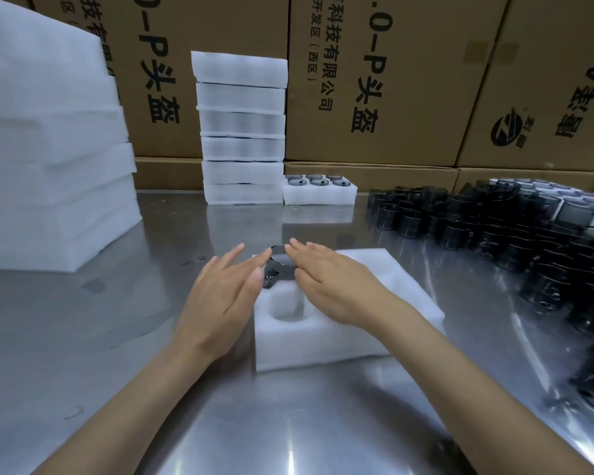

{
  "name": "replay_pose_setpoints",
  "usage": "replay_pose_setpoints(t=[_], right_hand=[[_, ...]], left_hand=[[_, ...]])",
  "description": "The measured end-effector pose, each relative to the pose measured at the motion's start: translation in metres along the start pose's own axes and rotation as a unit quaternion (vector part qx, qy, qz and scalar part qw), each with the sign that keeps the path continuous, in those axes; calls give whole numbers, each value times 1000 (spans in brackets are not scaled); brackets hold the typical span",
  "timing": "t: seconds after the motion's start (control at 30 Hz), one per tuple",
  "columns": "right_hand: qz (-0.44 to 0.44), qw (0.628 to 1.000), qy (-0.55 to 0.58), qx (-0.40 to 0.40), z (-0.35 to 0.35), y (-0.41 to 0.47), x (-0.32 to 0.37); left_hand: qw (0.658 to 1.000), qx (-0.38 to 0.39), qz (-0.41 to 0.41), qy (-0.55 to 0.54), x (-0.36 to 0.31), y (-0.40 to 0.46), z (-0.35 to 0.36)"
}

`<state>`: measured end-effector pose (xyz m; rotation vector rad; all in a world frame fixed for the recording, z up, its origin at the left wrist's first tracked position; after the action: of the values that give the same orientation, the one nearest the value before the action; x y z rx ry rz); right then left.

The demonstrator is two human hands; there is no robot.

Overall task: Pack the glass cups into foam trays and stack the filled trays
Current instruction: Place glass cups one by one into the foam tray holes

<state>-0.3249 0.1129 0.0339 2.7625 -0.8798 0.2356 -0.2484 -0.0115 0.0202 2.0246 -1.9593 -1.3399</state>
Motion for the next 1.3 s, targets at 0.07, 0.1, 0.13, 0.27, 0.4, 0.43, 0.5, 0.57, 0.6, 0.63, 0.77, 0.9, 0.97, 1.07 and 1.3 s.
replay_pose_setpoints(t=[0.07, 0.1, 0.13, 0.27, 0.4, 0.43, 0.5, 0.57, 0.6, 0.63, 0.77, 0.9, 0.97, 1.07, 1.3], right_hand=[[1, 1000, 5, 6, 1, -1, -2], [0, 1000, 10, 6, 2, -2, -2], [2, 1000, 13, 7, 3, -3, -2], [11, 999, 16, 32, 6, 1, 0], [15, 998, -11, 59, 8, 2, 3], [17, 998, -18, 65, 8, 2, 3], [21, 997, -24, 73, 10, 4, 3], [28, 997, -27, 72, 11, 5, 4], [30, 997, -28, 70, 11, 5, 5], [34, 997, -27, 70, 12, 5, 5], [55, 998, -18, -18, 10, -3, 5], [8, 929, -20, -370, -31, -43, 21], [-15, 912, -12, -410, -37, -55, 24], [36, 902, 7, -430, -49, -72, 7], [457, 842, -86, -272, -52, -150, -92]], left_hand=[[999, -19, 13, 30, -5, -1, -2], [998, -27, 17, 46, -7, -1, -3], [997, -33, 18, 61, -8, -1, -4], [995, -34, -1, 98, -8, -3, -4], [992, -30, 22, 118, -14, -5, -6], [991, -30, 26, 124, -15, -4, -7], [990, -30, 34, 135, -16, -3, -8], [989, -28, 39, 138, -16, -2, -9], [989, -28, 41, 138, -17, -3, -9], [989, -27, 43, 138, -17, -4, -9], [993, -20, 33, 115, -12, -10, -4], [996, -17, 39, 74, -9, -13, -3], [997, -15, 58, 54, -7, -11, -4], [997, -32, 65, -11, 5, -8, -9], [994, -42, -15, -100, 38, -2, -4]])
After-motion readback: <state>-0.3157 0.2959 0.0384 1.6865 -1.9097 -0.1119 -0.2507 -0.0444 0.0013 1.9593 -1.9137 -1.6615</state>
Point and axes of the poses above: each hand's wrist, its own y-axis towards the middle knuckle, its own z-axis out of the palm, x = y × z, the point moved 7 cm from there along y, towards the middle knuckle, and after that the axes turned 4 degrees about -z, right-handed, at the moved point
